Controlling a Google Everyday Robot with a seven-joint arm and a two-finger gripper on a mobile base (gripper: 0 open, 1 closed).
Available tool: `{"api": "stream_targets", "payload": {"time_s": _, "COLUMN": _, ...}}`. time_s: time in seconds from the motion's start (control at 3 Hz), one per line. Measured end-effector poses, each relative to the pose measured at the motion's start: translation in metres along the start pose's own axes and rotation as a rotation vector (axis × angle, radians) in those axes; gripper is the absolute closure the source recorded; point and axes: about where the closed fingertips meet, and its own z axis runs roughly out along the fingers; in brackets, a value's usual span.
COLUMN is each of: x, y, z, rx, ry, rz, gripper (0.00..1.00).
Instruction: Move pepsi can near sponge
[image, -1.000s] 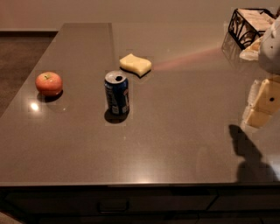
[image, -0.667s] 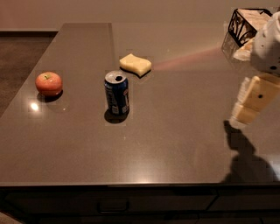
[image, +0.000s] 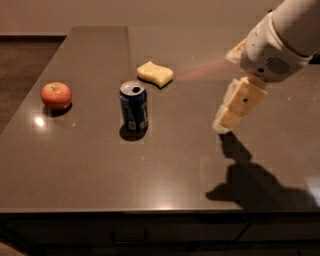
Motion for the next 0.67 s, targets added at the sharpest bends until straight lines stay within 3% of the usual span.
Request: {"api": "stream_targets", "payload": {"time_s": 0.67, "x": -0.085, "y": 0.015, "z": 0.058, "rx": -0.044, "ry": -0.165, "rz": -0.027, "gripper": 0.0}}
